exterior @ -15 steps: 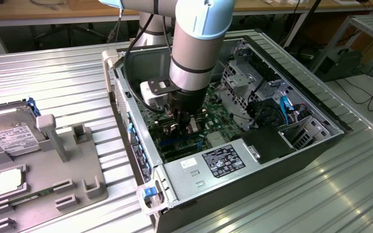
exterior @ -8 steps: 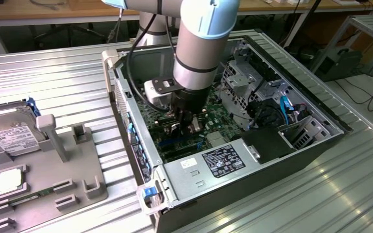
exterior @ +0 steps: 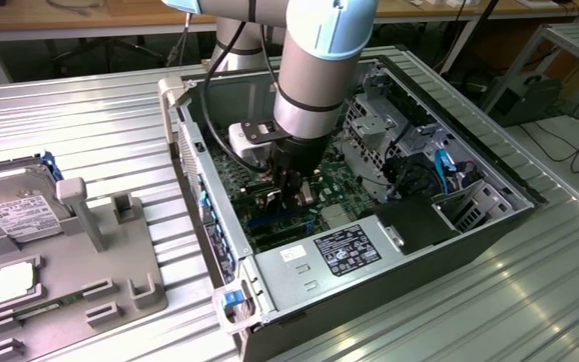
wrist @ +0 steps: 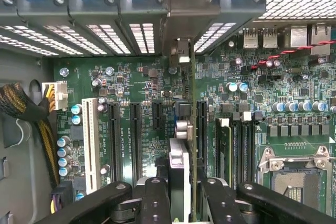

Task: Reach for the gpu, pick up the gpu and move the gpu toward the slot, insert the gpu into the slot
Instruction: 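Insert the gpu into the slot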

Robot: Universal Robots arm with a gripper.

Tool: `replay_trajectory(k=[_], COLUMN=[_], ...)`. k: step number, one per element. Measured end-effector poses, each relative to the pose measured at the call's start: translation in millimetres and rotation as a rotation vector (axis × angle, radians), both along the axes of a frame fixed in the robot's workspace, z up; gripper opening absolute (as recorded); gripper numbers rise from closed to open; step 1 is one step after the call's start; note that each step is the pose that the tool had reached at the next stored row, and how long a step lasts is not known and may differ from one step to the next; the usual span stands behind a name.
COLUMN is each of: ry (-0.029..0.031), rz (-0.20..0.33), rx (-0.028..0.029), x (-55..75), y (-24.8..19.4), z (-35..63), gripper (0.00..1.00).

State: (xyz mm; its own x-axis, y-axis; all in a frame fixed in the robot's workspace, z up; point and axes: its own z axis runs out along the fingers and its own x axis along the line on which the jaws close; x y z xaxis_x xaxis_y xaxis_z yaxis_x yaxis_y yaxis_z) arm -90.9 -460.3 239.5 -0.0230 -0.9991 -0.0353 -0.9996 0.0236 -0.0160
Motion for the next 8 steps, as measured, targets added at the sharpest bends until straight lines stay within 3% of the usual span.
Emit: replay_trajectory(k=[8], ry=[-0.0003], rz=[0.000], rx=[0.0005], x=[-2.4], y=[0.6], z=[-0.5], gripper=[0.28])
